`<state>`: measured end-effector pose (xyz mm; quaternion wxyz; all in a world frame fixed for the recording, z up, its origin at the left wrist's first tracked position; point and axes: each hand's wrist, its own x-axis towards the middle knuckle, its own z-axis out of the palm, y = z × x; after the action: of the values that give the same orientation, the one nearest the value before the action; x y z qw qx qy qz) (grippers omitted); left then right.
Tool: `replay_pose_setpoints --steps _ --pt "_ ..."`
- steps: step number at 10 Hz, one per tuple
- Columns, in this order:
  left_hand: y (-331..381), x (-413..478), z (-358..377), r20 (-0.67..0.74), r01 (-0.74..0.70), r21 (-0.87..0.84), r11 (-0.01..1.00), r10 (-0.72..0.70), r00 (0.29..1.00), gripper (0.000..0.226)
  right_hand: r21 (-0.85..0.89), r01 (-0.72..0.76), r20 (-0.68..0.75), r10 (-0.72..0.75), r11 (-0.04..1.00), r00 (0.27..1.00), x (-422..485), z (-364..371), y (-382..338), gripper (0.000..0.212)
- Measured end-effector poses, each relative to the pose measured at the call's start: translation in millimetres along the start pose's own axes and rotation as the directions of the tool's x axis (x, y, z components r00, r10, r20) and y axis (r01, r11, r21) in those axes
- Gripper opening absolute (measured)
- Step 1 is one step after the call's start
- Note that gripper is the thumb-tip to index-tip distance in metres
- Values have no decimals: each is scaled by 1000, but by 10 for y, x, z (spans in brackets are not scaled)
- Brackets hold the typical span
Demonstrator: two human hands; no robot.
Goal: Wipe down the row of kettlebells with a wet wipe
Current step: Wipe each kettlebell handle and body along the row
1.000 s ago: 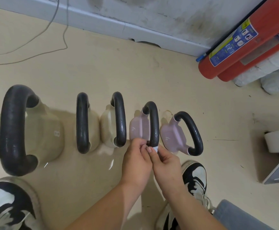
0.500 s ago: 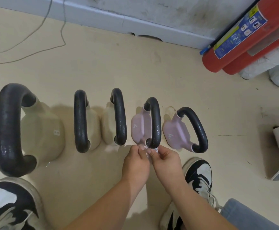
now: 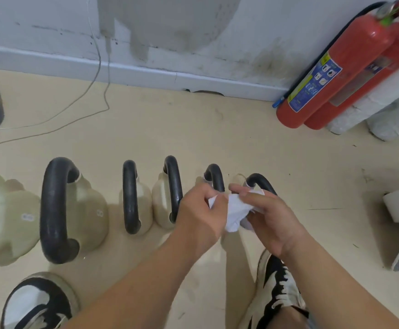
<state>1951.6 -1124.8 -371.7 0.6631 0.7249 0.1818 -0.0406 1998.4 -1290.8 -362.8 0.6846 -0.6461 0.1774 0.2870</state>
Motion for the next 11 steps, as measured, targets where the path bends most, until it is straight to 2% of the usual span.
replay_pose_setpoints --steps 1,2,3,4,5,6,7,8,9,10,11 --pt "266 193 -44 -72 99 -67 993 -103 992 30 27 22 38 -23 999 999 85 135 -151 18" --pt "361 434 -50 -98 107 -6 994 -107 989 29 66 -8 65 4 998 998 198 198 -292 53" --pt "404 705 -49 -113 104 147 984 -87 990 28 80 -49 62 44 996 997 339 183 -365 55" --pt "494 977 -8 -47 149 258 955 -141 989 35 12 -105 -57 105 994 993 524 198 -400 46" --pt "565 1198 53 23 201 286 937 -217 976 47 -58 -126 -248 108 990 963 751 240 -427 22" --pt "563 1360 105 49 129 573 809 -191 980 55 -186 -152 -332 84 971 939 996 258 -396 16" --pt "502 1430 140 74 -7 790 613 -83 994 47 -363 -131 -339 0 923 941 1190 269 -358 16" --pt "380 1442 228 78 76 732 677 -195 978 17 -614 -18 -283 -199 789 938 1198 304 -384 49" --pt "302 1421 276 59 319 514 796 -404 913 28 -613 63 -205 -236 788 950 1176 329 -373 23" --pt "334 1418 269 4 431 346 834 -460 888 25 -427 -145 -196 65 892 978 1163 391 -373 30" --pt "422 1396 293 -21 486 147 862 -488 872 33 -190 -297 -129 276 936 952 1175 454 -359 39"
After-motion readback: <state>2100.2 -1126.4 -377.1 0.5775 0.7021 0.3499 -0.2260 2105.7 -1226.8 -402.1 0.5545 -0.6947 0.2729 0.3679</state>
